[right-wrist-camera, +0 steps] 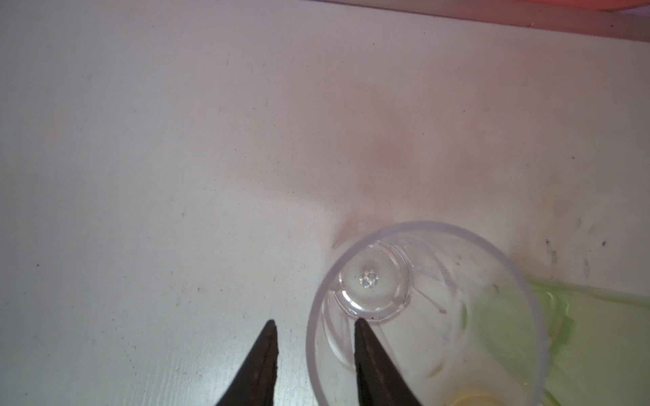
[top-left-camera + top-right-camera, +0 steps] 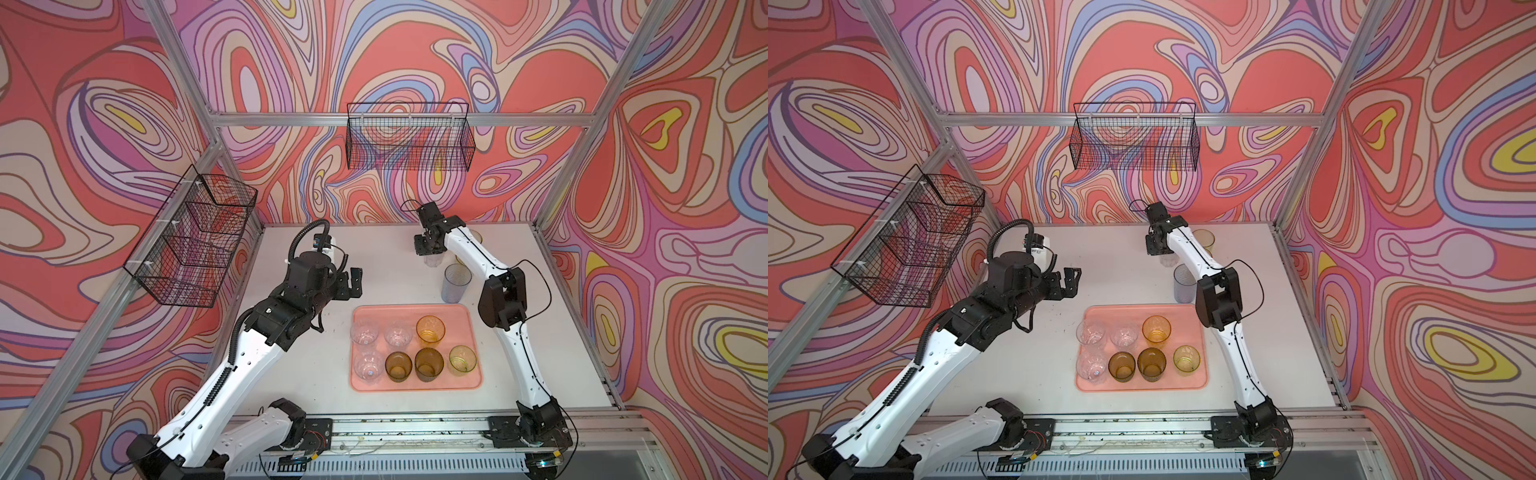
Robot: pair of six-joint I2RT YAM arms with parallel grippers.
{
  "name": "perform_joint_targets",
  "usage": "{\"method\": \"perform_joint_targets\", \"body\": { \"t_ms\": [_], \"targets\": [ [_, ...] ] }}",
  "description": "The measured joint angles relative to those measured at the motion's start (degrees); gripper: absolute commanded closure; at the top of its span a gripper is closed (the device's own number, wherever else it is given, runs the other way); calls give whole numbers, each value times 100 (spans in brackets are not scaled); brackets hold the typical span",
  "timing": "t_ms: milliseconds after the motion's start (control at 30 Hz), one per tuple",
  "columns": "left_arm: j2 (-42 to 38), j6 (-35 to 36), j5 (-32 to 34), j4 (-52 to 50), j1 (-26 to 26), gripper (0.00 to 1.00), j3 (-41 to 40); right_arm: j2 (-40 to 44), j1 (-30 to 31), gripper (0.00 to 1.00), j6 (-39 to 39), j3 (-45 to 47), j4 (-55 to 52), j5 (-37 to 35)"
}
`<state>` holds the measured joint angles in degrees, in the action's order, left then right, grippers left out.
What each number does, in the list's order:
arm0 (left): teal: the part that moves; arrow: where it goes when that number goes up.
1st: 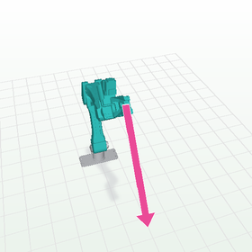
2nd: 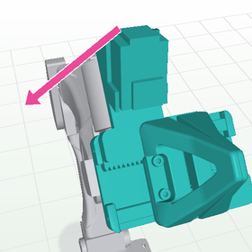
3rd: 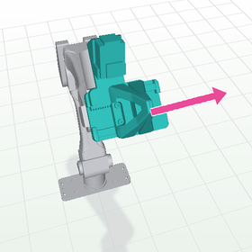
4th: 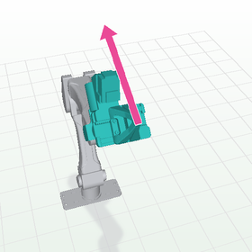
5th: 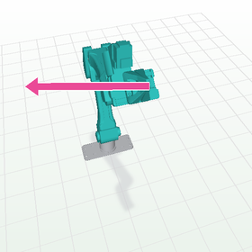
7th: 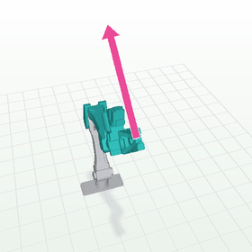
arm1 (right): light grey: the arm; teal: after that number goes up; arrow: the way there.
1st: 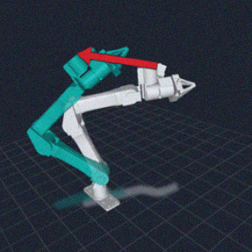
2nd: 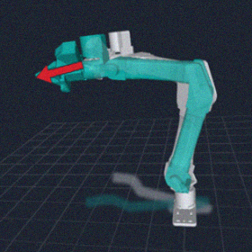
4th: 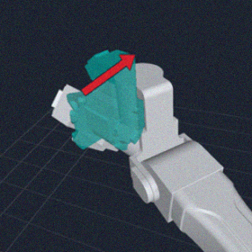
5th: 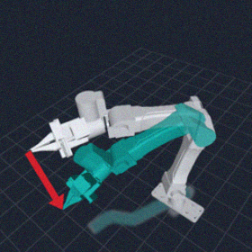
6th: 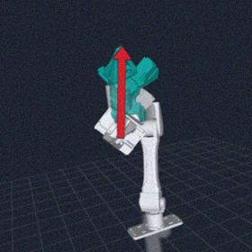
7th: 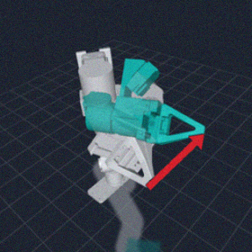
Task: Place the glasses into the tray
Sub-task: Pick up the glass from the top-center of the table.
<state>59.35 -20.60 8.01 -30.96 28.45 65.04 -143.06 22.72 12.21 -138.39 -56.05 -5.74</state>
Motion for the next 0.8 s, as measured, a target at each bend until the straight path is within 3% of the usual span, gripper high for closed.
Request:
{"method": "perform_joint_targets", "body": {
  "t_ms": [300,800],
  "targets": [
    [2,0,70,0,0,0,0,-11,-22,83,-90,-15,0,7],
    [2,0,127,-2,0,0,0,-11,-26,95,-138,-15,-2,133]
  ]
}}
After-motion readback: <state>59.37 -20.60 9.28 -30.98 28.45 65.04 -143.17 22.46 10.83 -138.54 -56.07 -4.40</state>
